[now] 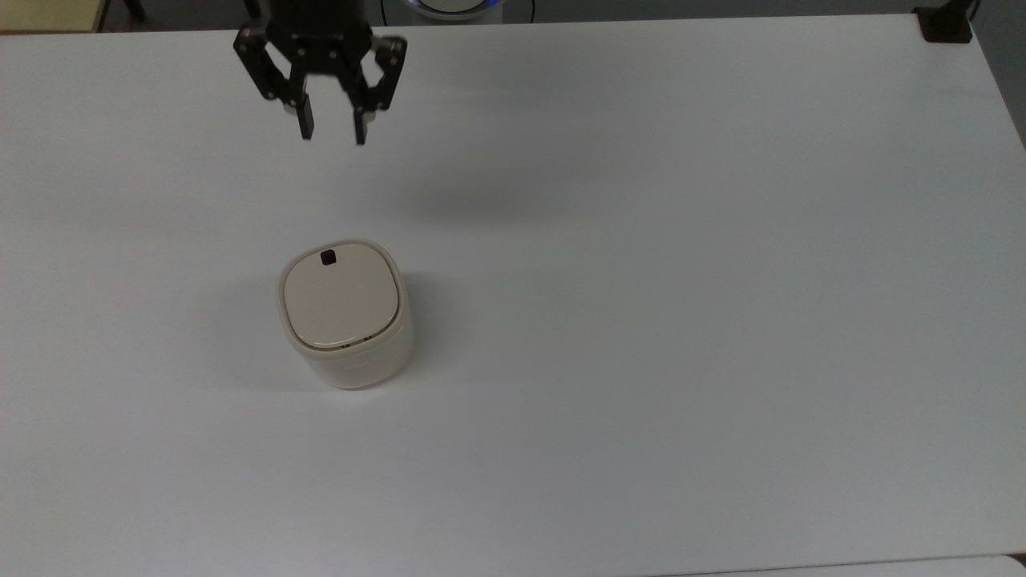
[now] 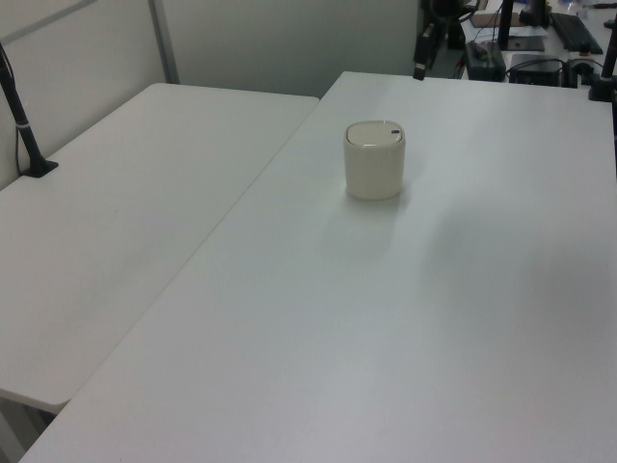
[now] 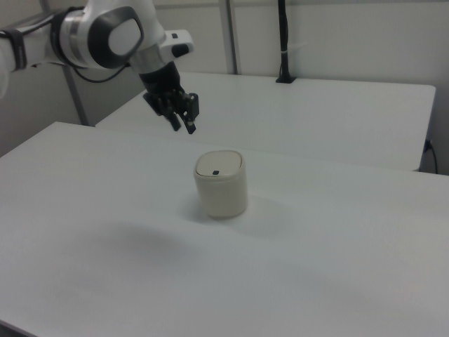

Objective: Open the trash bin
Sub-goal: 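Lower the gripper onto the dark tab at the bin lid's edge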

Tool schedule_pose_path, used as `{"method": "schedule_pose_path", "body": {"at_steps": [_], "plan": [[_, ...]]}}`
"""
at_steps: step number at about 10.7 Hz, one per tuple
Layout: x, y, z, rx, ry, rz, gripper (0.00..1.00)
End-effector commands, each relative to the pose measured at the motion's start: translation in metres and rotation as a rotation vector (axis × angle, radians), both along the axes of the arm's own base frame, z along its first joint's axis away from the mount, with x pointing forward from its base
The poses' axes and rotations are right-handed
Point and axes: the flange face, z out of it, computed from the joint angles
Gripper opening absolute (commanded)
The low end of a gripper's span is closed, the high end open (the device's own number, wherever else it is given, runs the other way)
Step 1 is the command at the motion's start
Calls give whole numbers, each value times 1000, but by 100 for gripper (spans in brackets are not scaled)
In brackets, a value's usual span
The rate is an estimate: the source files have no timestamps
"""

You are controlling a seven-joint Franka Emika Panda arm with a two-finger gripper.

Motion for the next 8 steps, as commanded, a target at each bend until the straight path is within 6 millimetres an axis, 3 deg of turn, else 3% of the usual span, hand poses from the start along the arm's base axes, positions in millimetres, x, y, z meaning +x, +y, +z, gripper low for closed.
{"method": "schedule_pose_path", "body": {"at_steps": [1, 3, 8], "plan": [[21, -2, -10, 56, -109, -199, 1], [32, -3, -34, 76, -120, -282, 0], [38, -18, -82, 91, -165, -345, 0]]}}
